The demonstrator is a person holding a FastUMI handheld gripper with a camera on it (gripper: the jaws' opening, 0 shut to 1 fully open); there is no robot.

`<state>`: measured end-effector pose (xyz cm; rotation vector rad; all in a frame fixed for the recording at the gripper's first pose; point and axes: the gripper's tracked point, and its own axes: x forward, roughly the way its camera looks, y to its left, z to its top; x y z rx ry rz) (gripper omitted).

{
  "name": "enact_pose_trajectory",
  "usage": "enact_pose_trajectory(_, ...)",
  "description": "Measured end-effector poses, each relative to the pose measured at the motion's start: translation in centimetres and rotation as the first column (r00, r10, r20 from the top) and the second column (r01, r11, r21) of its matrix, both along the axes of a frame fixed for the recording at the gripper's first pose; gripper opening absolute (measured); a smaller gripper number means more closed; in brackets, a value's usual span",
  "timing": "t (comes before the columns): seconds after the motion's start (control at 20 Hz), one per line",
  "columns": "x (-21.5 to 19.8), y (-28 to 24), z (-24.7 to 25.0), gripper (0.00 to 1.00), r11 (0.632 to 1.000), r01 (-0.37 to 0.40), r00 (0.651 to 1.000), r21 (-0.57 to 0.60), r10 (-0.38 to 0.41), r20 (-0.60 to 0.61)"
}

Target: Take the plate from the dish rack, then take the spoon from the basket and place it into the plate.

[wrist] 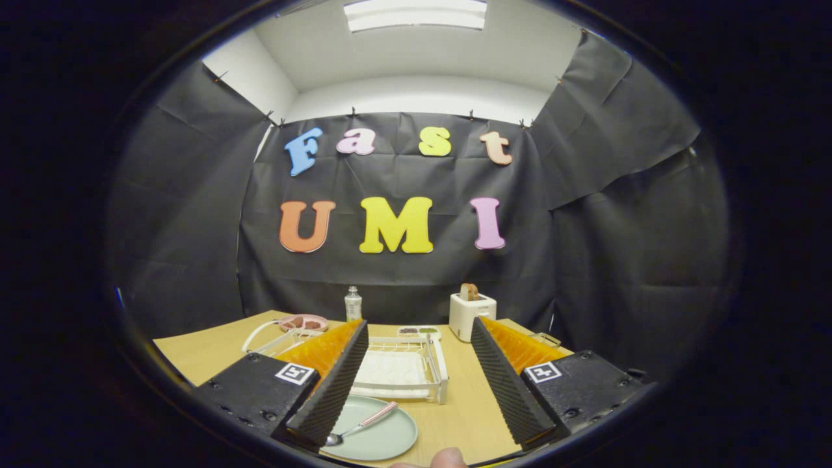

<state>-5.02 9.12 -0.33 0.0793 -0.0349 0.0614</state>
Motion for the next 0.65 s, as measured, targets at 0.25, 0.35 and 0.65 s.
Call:
enact_pose_trajectory(0.25,0.12,0.34,0.15,1.00,1.000,-0.003,1.000,0.001,0.003,0.005)
enact_pose_trajectory(0.35,0.17,0.33,0.30,1.00,1.000,0.000,1.000,0.002,0.000,0.010)
enact_pose_trajectory(0.65,0.28,0.19,0.59,1.00,1.000,0.008,1.000,0.006,-0.008,0.015)
